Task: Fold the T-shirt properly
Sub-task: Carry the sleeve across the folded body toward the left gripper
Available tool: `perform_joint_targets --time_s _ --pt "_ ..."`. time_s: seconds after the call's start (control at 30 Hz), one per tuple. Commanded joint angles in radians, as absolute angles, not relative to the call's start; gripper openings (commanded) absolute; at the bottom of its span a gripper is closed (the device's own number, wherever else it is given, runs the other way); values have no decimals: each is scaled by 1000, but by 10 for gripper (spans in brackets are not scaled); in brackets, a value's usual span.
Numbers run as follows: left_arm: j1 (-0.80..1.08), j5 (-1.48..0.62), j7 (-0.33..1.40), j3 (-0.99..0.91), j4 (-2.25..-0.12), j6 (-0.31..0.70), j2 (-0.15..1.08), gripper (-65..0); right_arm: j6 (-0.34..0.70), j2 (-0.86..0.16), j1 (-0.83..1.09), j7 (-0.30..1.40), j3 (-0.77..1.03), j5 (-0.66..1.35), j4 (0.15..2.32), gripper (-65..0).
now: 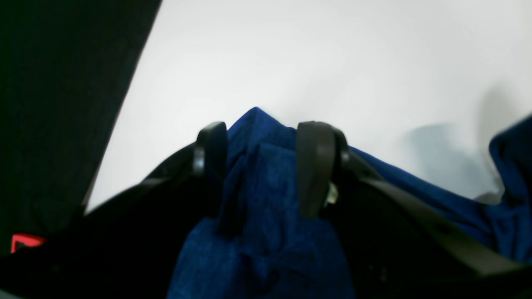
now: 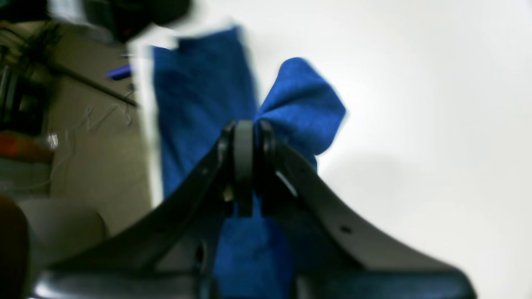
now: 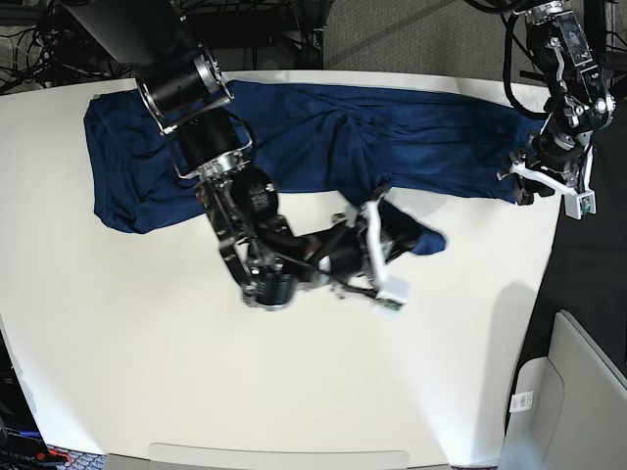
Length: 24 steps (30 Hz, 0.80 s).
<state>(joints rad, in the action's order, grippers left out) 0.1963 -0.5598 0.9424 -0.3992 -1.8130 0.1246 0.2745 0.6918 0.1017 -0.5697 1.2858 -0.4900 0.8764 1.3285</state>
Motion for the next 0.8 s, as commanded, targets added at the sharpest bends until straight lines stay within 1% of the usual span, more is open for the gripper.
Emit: perform_joint_targets --time_s 0.0,0.1,0.43,0.67,0.77 --pt "188 -565 924 -407 -1831 128 288 -385 698 125 -608 1277 -515 920 1348 -642" --pt "188 -565 924 -409 -1831 127 289 -385 698 157 -627 1319 -570 929 1351 -642" --pt "189 -565 924 -526 -1831 127 285 -385 698 157 -705 1322 -748 932 1349 -642" --pt "208 -565 924 -556 -1831 127 283 -385 698 157 -725 1213 -871 932 1349 -642" --pt "208 -565 924 -556 -1831 127 283 -385 698 157 -722 1202 -881 929 1349 -642"
